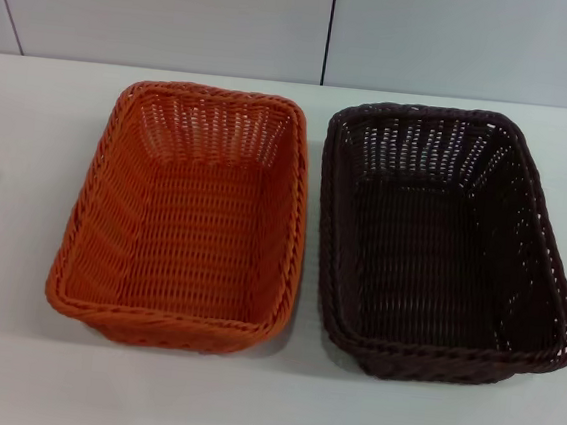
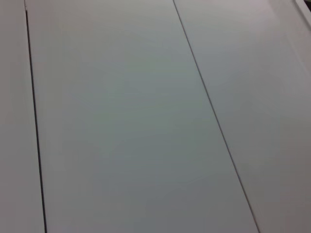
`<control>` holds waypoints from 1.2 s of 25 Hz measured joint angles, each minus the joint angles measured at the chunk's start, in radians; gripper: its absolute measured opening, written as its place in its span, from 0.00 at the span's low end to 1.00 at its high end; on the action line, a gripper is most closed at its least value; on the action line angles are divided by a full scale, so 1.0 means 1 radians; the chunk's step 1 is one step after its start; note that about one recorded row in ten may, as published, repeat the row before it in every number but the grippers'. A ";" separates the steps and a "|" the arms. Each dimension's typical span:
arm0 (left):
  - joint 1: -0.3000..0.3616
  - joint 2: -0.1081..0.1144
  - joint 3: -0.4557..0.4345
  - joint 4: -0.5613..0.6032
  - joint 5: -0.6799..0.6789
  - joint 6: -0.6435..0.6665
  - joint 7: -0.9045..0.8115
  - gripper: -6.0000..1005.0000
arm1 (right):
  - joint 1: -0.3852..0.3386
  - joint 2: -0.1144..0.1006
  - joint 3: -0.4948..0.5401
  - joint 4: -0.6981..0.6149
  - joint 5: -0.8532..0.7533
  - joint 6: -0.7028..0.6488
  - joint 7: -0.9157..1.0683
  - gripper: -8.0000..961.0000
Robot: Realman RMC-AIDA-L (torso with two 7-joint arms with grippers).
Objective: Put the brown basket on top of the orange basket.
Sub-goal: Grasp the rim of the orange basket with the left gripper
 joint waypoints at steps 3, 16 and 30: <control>0.019 0.043 -0.004 -0.140 0.081 -0.159 -0.040 0.78 | 0.001 0.000 -0.003 0.000 -0.001 0.000 0.000 0.83; 0.131 0.116 -0.088 -1.135 0.252 -1.367 0.069 0.77 | 0.003 -0.001 -0.003 0.000 -0.001 0.031 0.000 0.83; -0.094 -0.092 -0.244 -1.250 0.255 -2.113 0.434 0.77 | 0.003 -0.002 -0.004 0.000 -0.005 0.064 -0.002 0.83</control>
